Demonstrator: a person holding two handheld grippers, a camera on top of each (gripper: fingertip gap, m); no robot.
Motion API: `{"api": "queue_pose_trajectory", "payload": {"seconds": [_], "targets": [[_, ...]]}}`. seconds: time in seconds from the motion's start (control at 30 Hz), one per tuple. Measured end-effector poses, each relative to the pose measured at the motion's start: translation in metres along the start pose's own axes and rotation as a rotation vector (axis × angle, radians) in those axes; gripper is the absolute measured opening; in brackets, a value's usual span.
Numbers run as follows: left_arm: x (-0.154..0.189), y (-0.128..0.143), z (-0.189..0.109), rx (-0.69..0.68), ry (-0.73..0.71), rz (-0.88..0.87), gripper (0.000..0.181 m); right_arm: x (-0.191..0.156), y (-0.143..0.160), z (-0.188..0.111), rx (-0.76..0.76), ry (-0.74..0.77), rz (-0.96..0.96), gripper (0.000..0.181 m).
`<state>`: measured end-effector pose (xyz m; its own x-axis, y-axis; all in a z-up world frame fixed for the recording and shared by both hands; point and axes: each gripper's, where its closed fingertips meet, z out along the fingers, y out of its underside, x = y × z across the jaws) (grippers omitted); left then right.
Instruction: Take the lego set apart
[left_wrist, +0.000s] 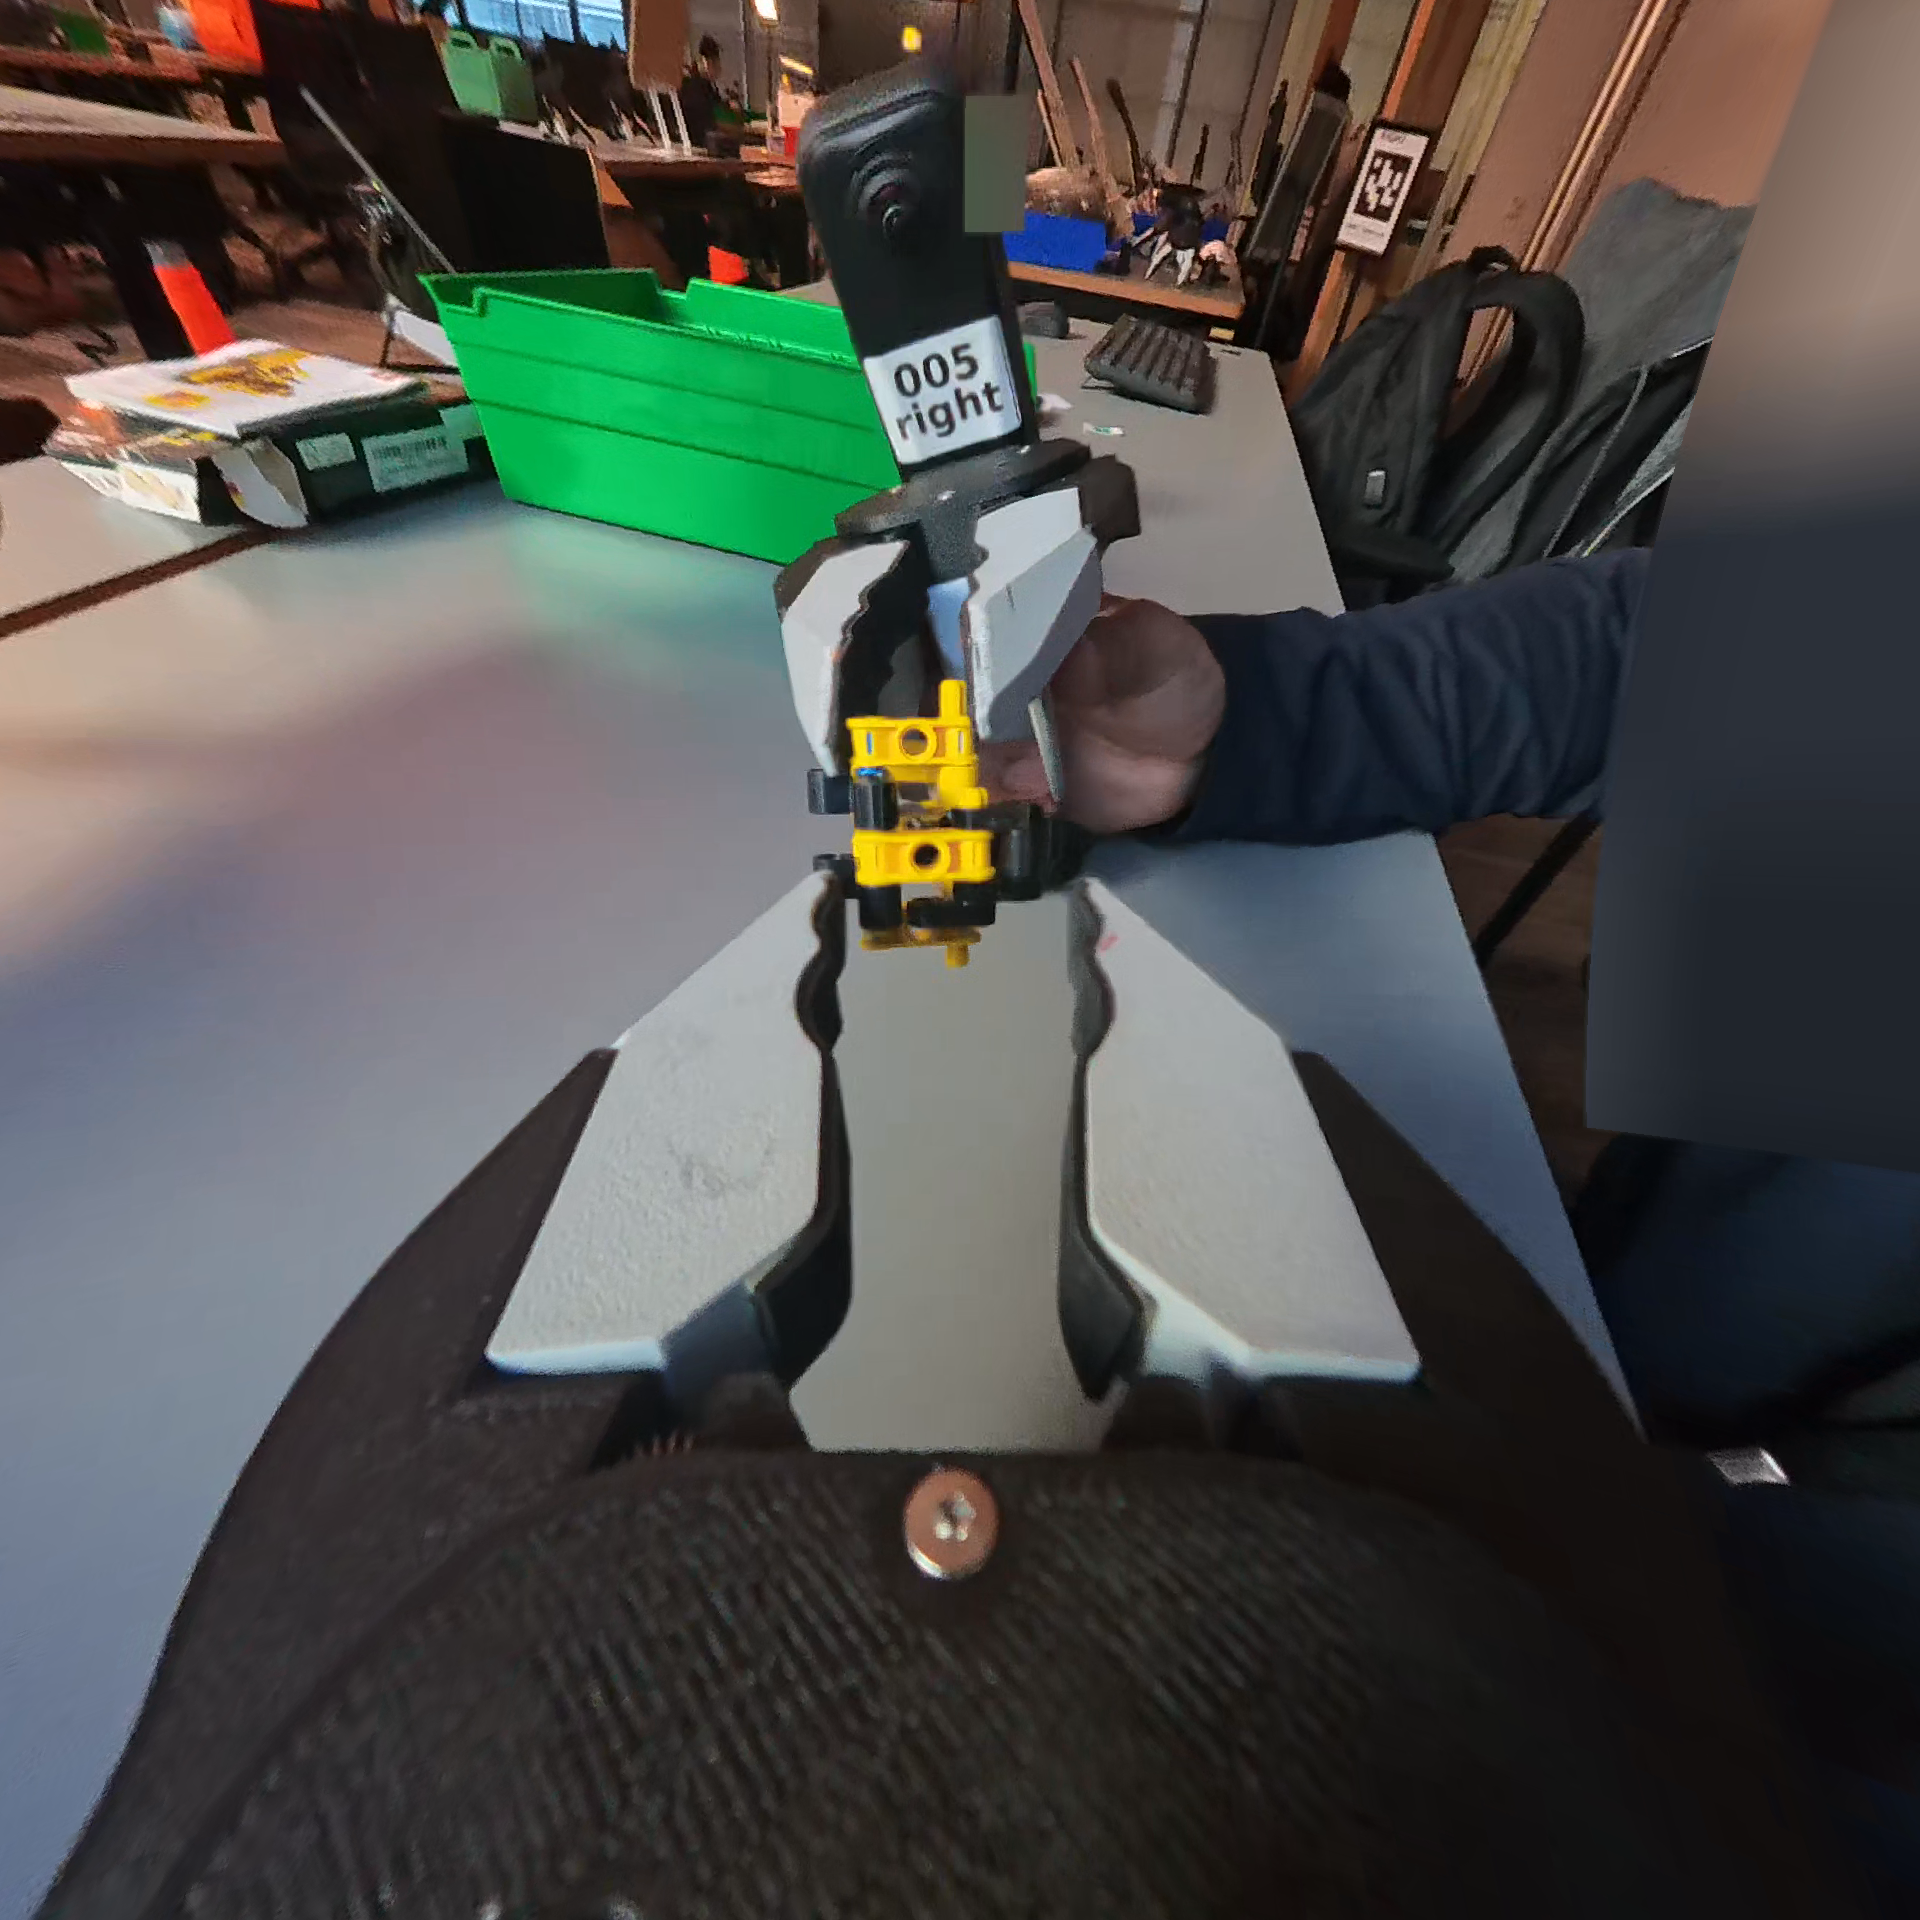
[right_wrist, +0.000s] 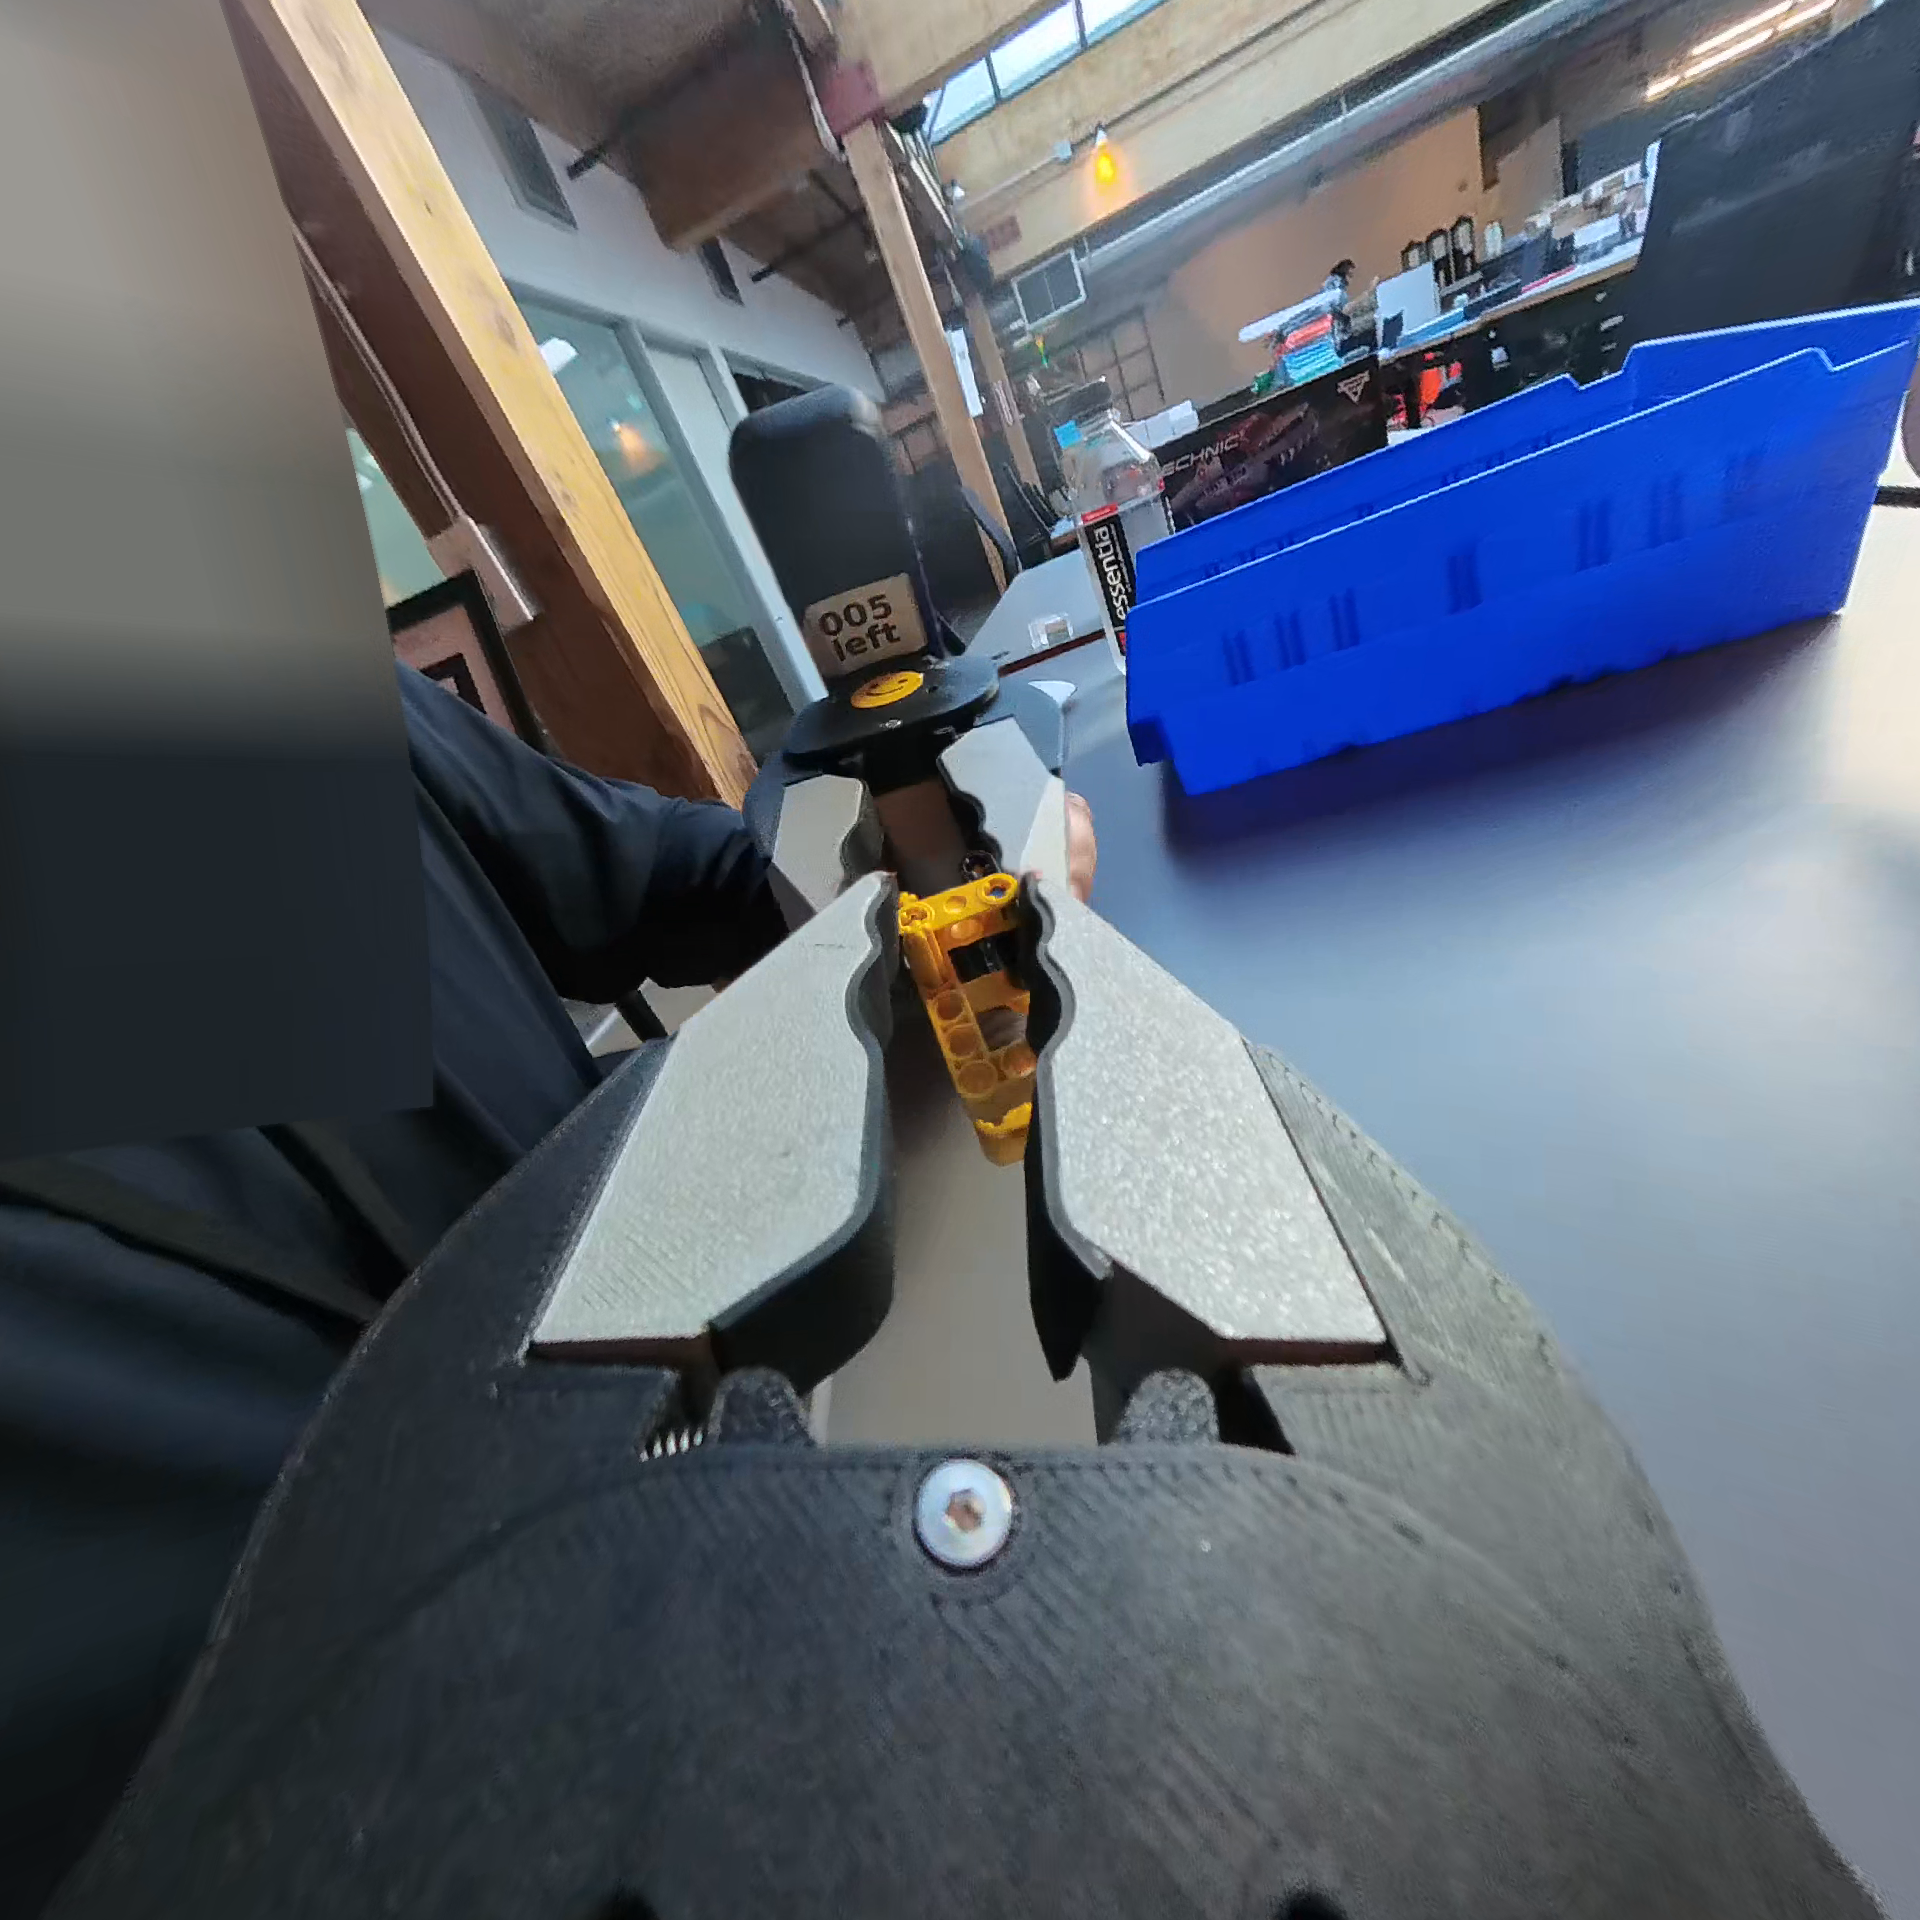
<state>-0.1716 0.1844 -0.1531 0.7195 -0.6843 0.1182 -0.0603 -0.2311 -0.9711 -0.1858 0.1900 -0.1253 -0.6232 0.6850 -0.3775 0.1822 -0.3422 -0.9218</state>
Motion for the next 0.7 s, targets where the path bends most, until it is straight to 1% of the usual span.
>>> {"api": "queue_pose_trajectory", "payload": {"seconds": [0.03, 0.2, 0.3, 0.37, 0.43, 0.47, 0.5, 0.57, 0.6, 0.63, 0.67, 0.7], "targets": [[-0.001, -0.003, 0.001, 0.015, -0.018, 0.015, 0.036, 0.0, -0.001, 0.001, 0.01, 0.004, -0.002, 0.02], [-0.003, -0.012, -0.001, 0.073, -0.042, 0.002, 0.032, -0.001, -0.005, 0.002, 0.045, 0.004, -0.014, 0.02], [-0.004, -0.017, -0.007, 0.093, -0.046, 0.009, 0.032, 0.001, -0.004, 0.002, 0.036, 0.007, 0.001, 0.02], [-0.008, -0.016, -0.009, 0.064, -0.094, 0.045, 0.032, 0.01, 0.001, 0.002, -0.013, 0.067, 0.003, 0.019], [-0.019, -0.012, -0.013, 0.001, -0.202, 0.136, 0.032, 0.021, 0.008, -0.002, -0.091, 0.169, -0.027, 0.016], [-0.025, -0.011, -0.017, -0.024, -0.268, 0.203, 0.032, 0.027, 0.008, -0.006, -0.112, 0.233, -0.047, 0.018], [-0.03, -0.011, -0.02, -0.047, -0.333, 0.268, 0.032, 0.027, 0.007, -0.008, -0.114, 0.264, -0.054, 0.019], [-0.037, -0.007, -0.023, -0.108, -0.421, 0.364, 0.032, 0.01, 0.0, -0.003, -0.052, 0.19, -0.001, 0.016], [-0.038, -0.006, -0.022, -0.127, -0.445, 0.385, 0.032, 0.006, -0.004, 0.001, -0.016, 0.167, 0.046, 0.012], [-0.037, -0.006, -0.021, -0.128, -0.45, 0.39, 0.031, 0.007, -0.003, 0.005, -0.004, 0.175, 0.086, 0.007], [-0.035, -0.007, -0.019, -0.123, -0.446, 0.385, 0.031, 0.011, 0.001, 0.009, -0.019, 0.188, 0.115, 0.003], [-0.034, -0.008, -0.017, -0.123, -0.449, 0.381, 0.032, 0.012, 0.006, 0.012, -0.047, 0.196, 0.124, 0.003]]}}
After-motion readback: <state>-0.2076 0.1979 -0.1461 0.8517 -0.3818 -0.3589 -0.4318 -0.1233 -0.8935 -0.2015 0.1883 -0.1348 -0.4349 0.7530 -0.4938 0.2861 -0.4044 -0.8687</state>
